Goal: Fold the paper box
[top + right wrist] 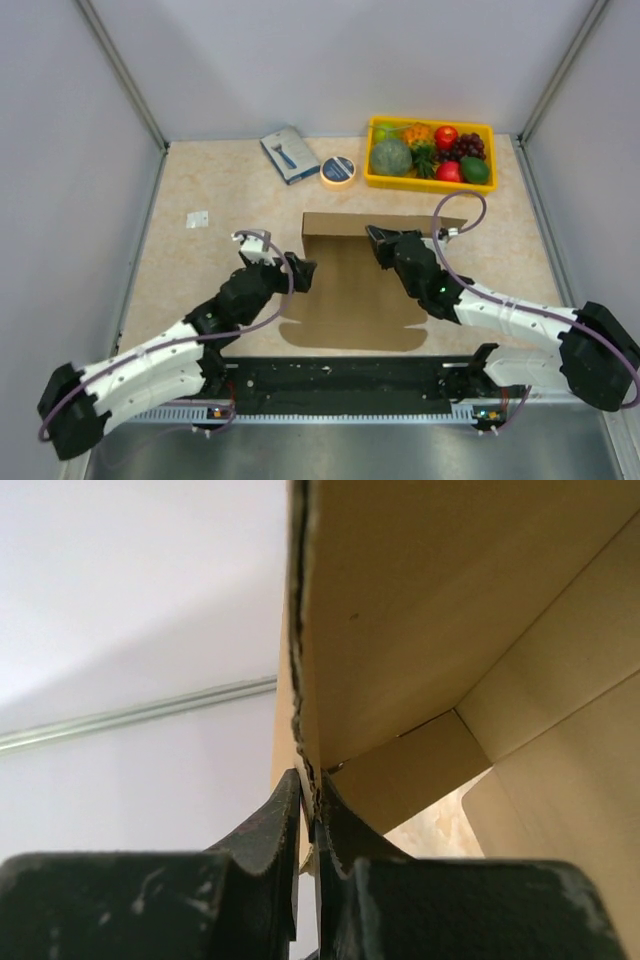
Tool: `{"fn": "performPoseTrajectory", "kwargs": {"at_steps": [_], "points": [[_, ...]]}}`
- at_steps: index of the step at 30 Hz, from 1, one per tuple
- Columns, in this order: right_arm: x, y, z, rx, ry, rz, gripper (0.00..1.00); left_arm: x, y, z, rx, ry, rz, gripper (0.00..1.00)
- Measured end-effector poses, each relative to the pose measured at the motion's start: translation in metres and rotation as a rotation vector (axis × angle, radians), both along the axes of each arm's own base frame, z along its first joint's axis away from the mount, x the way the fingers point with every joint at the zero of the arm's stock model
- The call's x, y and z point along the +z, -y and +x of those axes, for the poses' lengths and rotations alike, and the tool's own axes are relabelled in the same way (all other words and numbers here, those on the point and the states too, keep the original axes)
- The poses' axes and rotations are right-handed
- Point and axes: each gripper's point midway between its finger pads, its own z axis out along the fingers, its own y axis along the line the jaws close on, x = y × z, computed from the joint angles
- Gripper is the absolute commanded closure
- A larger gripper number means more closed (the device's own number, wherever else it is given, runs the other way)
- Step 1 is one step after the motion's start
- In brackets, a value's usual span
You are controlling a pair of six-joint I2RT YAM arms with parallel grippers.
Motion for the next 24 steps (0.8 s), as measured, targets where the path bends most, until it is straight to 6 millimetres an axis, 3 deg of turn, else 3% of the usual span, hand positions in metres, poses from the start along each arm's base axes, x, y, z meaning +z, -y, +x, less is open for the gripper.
{"fn": "performPoseTrajectory", "kwargs": {"at_steps": [3,5,8,10,12,15,20,22,24], "points": [[0.0,0.001,-0.001,0.018,0.011,-0.029,0.96,0.036,0.001,-0.024,-0.093,0.0,-0.097,0.02],[0.0,0.001,0.0,0.03,0.016,-0.042,0.96,0.059,-0.002,-0.029,-0.116,-0.028,-0.127,0.02],[-0.001,-0.001,0.001,0.049,0.026,-0.057,0.95,0.088,-0.016,-0.004,-0.068,-0.07,-0.171,0.02],[-0.002,-0.002,0.002,0.056,0.031,-0.06,0.93,0.097,-0.025,0.014,-0.044,-0.094,-0.196,0.02],[-0.002,-0.003,0.004,0.061,0.034,-0.062,0.91,0.091,-0.029,0.031,-0.031,-0.137,-0.201,0.05],[-0.004,-0.005,0.005,0.065,0.034,-0.07,0.88,0.064,-0.018,0.043,-0.081,-0.249,-0.192,0.1],[-0.004,-0.012,0.009,0.08,0.028,-0.09,0.88,0.031,0.0,0.047,-0.158,-0.376,-0.189,0.2],[-0.004,-0.013,0.01,0.084,0.026,-0.094,0.88,0.026,0.002,0.048,-0.17,-0.393,-0.194,0.32],[-0.005,-0.014,0.011,0.086,0.026,-0.096,0.88,0.026,0.003,0.05,-0.173,-0.393,-0.202,0.38]]}}
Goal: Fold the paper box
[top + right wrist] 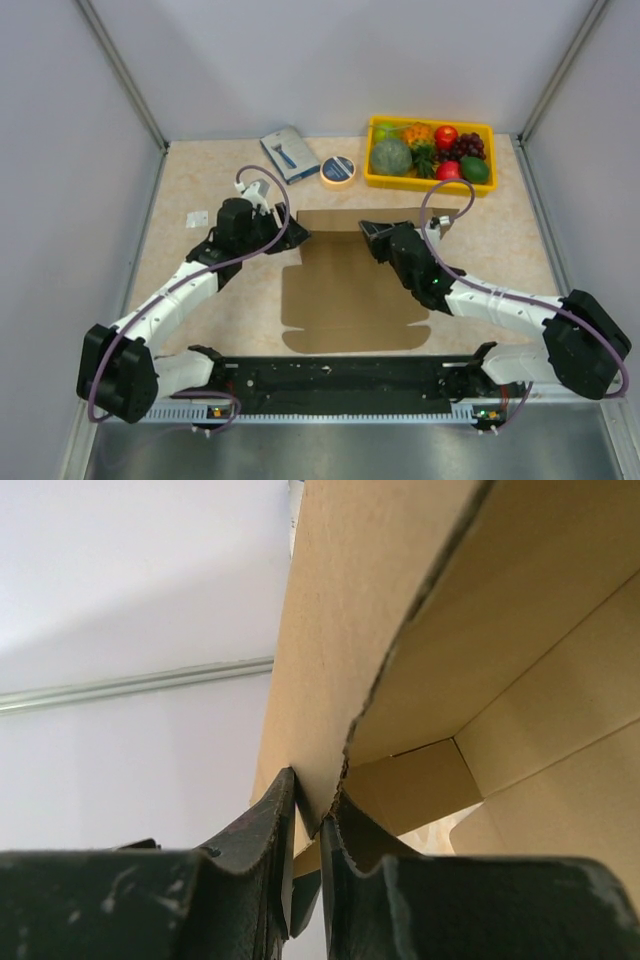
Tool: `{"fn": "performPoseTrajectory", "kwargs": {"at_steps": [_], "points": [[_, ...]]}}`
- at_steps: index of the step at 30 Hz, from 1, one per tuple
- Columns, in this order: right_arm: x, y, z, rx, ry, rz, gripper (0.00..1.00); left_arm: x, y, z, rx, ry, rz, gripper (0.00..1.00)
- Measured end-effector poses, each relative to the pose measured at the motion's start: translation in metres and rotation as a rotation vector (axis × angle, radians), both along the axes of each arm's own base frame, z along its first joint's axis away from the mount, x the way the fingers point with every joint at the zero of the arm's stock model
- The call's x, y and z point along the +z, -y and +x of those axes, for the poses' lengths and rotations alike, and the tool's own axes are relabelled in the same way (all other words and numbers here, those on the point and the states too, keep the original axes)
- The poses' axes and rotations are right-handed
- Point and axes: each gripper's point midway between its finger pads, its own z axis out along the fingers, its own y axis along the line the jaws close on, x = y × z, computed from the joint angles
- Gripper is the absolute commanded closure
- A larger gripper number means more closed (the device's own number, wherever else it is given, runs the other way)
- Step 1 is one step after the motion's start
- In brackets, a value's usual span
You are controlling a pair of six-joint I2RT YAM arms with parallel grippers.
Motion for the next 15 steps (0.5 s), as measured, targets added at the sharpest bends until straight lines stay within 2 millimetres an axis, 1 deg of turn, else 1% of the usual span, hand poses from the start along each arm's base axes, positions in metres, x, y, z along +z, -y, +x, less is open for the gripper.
{"fn": "performPoseTrajectory", "kwargs": {"at_steps": [1,3,4,5,8,10,11,12,15], "points": [[0.0,0.0,0.0,0.0,-0.001,-0.001,0.88,0.001,0.0,0.001,0.0,0.003,-0.004,0.36],[0.0,-0.001,0.001,-0.001,0.002,0.002,0.88,0.005,0.002,0.003,-0.007,0.023,-0.018,0.18],[0.0,-0.001,0.001,0.0,0.002,0.002,0.88,0.006,0.002,0.004,-0.011,0.034,-0.03,0.13],[0.0,-0.001,0.001,0.0,0.002,0.002,0.88,0.005,0.002,0.003,-0.019,0.04,-0.035,0.02],[0.0,-0.002,0.001,0.001,0.0,0.001,0.88,0.006,0.001,0.003,-0.027,0.048,-0.063,0.02],[0.0,-0.002,0.001,0.003,0.0,0.001,0.88,0.014,0.0,0.004,-0.023,0.066,-0.083,0.03],[0.0,-0.002,0.001,0.003,0.0,0.001,0.88,0.022,-0.002,0.004,-0.019,0.082,-0.102,0.05],[0.0,-0.002,0.001,0.003,0.0,0.001,0.88,0.029,-0.005,0.005,-0.009,0.098,-0.116,0.12],[0.0,-0.002,0.001,0.003,0.0,0.001,0.89,0.045,-0.016,0.015,0.03,0.127,-0.168,0.21]]}}
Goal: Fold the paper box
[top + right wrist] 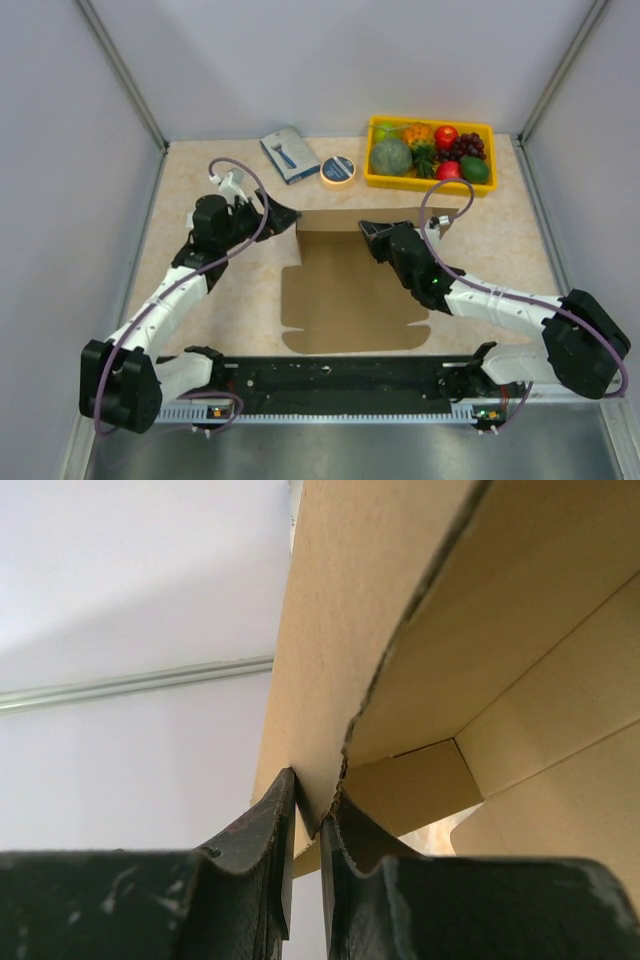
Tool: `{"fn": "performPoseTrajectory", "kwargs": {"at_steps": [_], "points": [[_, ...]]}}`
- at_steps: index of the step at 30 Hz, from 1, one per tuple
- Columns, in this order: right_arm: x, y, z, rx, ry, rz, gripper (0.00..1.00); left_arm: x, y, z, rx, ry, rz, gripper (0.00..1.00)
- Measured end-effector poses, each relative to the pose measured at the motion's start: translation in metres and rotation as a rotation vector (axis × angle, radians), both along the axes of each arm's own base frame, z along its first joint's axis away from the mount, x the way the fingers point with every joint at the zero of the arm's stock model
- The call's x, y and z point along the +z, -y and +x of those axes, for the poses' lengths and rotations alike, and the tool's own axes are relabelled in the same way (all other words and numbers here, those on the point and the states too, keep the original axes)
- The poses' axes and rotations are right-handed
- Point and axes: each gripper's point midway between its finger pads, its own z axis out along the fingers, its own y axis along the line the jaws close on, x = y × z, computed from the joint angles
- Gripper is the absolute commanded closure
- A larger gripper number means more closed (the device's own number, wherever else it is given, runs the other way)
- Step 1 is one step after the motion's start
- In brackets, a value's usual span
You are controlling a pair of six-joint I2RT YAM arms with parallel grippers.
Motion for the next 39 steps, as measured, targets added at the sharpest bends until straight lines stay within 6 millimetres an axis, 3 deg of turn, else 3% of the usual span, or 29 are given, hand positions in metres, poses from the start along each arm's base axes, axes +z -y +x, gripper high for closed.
{"fn": "performPoseTrajectory", "kwargs": {"at_steps": [3,4,6,9,10,11,13,17,18,21,23,26,27,29,31,32,36,39], "points": [[0.0,0.0,0.0,0.0,0.0,0.0,0.89,0.0,-0.005,0.01,0.012,-0.005,-0.022,0.29],[0.0,0.0,0.0,0.0,0.0,0.0,0.89,-0.003,-0.003,0.012,0.003,-0.014,-0.027,0.36],[0.0,0.0,0.0,0.001,0.0,0.0,0.89,-0.014,0.001,0.014,-0.023,-0.049,-0.032,0.4],[-0.001,-0.001,0.0,0.002,-0.002,0.0,0.89,-0.036,0.007,0.015,-0.053,-0.102,-0.041,0.56],[-0.002,-0.001,0.0,0.003,-0.004,-0.001,0.89,-0.038,0.009,0.015,-0.061,-0.104,-0.046,0.6],[-0.003,-0.002,0.001,0.003,-0.006,-0.002,0.89,-0.039,0.009,0.015,-0.065,-0.096,-0.05,0.73],[-0.003,-0.002,0.002,0.002,-0.005,0.002,0.89,-0.036,0.009,0.016,-0.069,-0.066,-0.054,0.79],[-0.003,-0.003,0.002,0.001,-0.005,0.007,0.89,-0.032,0.006,0.018,-0.077,-0.037,-0.057,0.29],[-0.003,-0.003,0.002,0.001,-0.005,0.007,0.89,-0.034,0.004,0.018,-0.074,-0.039,-0.049,0.26],[-0.003,-0.005,0.002,0.012,-0.005,0.007,0.82,-0.044,-0.001,0.015,-0.056,-0.076,-0.016,0.02],[-0.004,-0.008,0.001,0.029,-0.002,-0.003,0.74,-0.046,-0.007,0.009,-0.038,-0.082,0.028,0.02],[-0.012,-0.012,-0.001,0.068,-0.007,-0.048,0.56,-0.028,-0.01,0.009,-0.025,-0.045,0.09,0.04],[-0.014,-0.014,-0.003,0.085,-0.005,-0.066,0.43,-0.018,-0.009,0.013,-0.023,-0.02,0.113,0.04],[-0.018,-0.018,-0.007,0.134,0.003,-0.116,0.32,-0.001,-0.005,0.019,-0.011,0.033,0.168,0.04],[-0.024,-0.02,-0.012,0.189,0.016,-0.182,0.06,0.011,0.006,0.02,-0.014,0.095,0.237,0.04],[-0.026,-0.021,-0.015,0.22,0.027,-0.222,0.01,0.015,0.013,0.018,-0.023,0.119,0.266,0.04],[-0.031,-0.014,-0.034,0.371,0.076,-0.42,0.01,0.022,0.034,0.005,-0.084,0.191,0.38,0.08],[-0.021,0.005,-0.053,0.473,0.136,-0.568,0.01,0.033,0.037,0.009,-0.1,0.229,0.439,0.08]]}}
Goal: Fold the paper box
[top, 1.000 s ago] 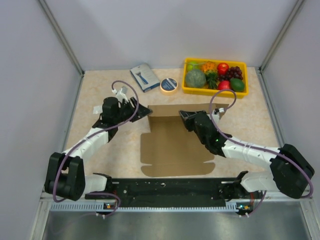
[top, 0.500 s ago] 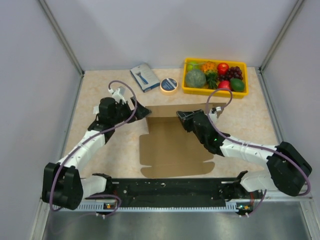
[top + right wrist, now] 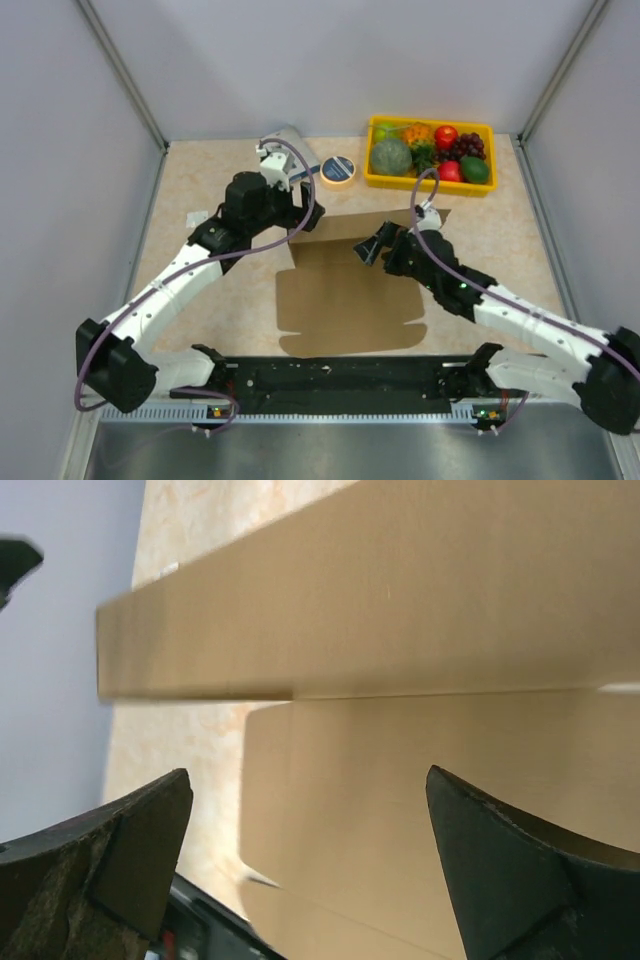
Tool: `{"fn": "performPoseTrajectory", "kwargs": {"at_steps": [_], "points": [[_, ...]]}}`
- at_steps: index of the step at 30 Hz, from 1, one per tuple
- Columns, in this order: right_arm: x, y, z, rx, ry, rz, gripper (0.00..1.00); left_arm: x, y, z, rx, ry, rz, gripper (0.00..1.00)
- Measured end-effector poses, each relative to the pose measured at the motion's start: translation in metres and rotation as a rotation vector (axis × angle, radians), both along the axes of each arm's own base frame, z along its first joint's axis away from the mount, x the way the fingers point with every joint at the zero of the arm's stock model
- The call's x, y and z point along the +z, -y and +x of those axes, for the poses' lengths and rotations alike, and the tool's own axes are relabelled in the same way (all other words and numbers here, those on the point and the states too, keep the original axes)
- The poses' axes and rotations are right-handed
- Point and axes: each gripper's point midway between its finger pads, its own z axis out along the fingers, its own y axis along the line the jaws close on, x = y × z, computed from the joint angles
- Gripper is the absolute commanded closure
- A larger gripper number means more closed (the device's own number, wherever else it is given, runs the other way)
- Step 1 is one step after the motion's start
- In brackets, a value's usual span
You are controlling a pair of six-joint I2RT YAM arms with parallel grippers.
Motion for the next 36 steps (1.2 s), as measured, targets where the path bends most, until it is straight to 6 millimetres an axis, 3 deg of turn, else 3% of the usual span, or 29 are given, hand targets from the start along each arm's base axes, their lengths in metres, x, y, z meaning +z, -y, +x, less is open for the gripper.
{"fn": "performPoseTrajectory", "kwargs": {"at_steps": [5,10,13,15,19,21,22,23,25,28,33,36], "points": [[0.039,0.063,-0.015,0.064,0.168,-0.139,0.01,0.01,-0.004,0.007,0.0,0.051,0.052,0.05],[0.056,0.118,-0.008,0.032,0.236,-0.258,0.01,-0.006,-0.022,-0.008,0.049,0.068,0.067,0.14],[0.066,0.129,-0.003,0.03,0.236,-0.327,0.01,-0.033,-0.045,-0.031,0.106,0.12,0.061,0.22],[0.068,0.132,0.0,0.036,0.23,-0.356,0.01,-0.058,-0.055,-0.044,0.136,0.142,0.066,0.21],[0.067,0.143,0.006,0.004,0.203,-0.376,0.01,-0.103,-0.049,-0.055,0.155,0.174,0.087,0.18],[0.066,0.149,0.009,-0.021,0.196,-0.378,0.01,-0.127,-0.044,-0.055,0.163,0.168,0.126,0.22],[0.066,0.151,0.01,-0.033,0.195,-0.379,0.01,-0.135,-0.041,-0.05,0.171,0.174,0.143,0.27],[0.067,0.153,0.011,-0.044,0.194,-0.376,0.01,-0.14,-0.039,-0.046,0.181,0.177,0.157,0.39],[0.067,0.158,0.013,-0.074,0.188,-0.372,0.01,-0.15,-0.039,-0.031,0.234,0.196,0.19,0.49],[0.072,0.169,0.02,-0.131,0.194,-0.357,0.01,-0.153,-0.046,-0.014,0.336,0.226,0.222,0.56],[0.083,0.191,0.032,-0.22,0.214,-0.316,0.01,-0.13,-0.05,0.011,0.47,0.312,0.202,0.55],[0.09,0.193,0.036,-0.232,0.24,-0.3,0.01,-0.118,-0.048,0.019,0.502,0.342,0.186,0.56]]}}
